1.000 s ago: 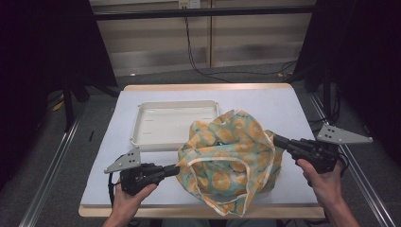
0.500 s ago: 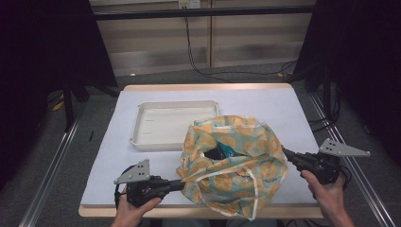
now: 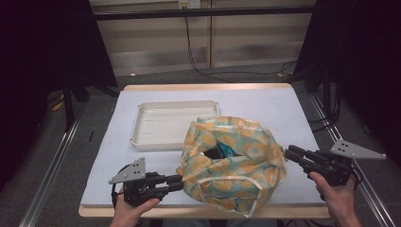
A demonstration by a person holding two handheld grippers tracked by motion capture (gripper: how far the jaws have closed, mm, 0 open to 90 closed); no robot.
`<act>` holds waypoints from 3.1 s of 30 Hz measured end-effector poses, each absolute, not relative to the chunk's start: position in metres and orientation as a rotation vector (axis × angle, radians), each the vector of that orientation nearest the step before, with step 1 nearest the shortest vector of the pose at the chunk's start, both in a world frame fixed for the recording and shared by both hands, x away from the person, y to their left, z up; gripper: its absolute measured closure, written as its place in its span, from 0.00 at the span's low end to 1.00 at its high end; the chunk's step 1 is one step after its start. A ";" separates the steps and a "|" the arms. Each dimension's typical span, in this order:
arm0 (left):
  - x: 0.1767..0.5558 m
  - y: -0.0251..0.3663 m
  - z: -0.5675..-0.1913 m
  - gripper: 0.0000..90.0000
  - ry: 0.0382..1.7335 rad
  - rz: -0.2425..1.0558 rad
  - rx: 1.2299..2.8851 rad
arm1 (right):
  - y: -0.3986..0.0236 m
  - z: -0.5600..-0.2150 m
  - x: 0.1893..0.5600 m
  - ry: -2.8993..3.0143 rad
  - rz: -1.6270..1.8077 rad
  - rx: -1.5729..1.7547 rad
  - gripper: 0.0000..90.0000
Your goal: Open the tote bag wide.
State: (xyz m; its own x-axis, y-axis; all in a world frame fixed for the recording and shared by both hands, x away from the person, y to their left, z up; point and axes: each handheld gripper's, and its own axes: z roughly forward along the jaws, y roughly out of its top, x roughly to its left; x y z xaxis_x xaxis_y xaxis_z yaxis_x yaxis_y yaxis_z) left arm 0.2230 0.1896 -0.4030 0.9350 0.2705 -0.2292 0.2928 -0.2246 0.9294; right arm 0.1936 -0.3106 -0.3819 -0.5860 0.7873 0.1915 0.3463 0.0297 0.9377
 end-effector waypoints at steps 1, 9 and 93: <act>0.223 0.191 -0.401 0.77 0.429 -0.013 1.802 | -0.311 -0.379 0.192 1.926 1.579 1.139 0.81; 0.230 0.194 -0.379 0.69 0.423 0.029 1.754 | -0.290 -0.366 0.188 1.991 1.612 1.027 0.74; 0.251 0.184 -0.372 0.53 0.477 0.041 1.796 | -0.276 -0.366 0.244 2.017 1.565 1.061 0.56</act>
State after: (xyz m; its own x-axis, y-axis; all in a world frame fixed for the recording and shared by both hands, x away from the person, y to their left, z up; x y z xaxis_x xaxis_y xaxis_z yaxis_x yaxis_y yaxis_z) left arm 0.2513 0.1837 -0.3718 0.9149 0.3394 -0.2187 0.2971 -0.1991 0.9339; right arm 0.2439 -0.2759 -0.3657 -0.6456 0.7486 0.1509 0.3322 0.0974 0.9382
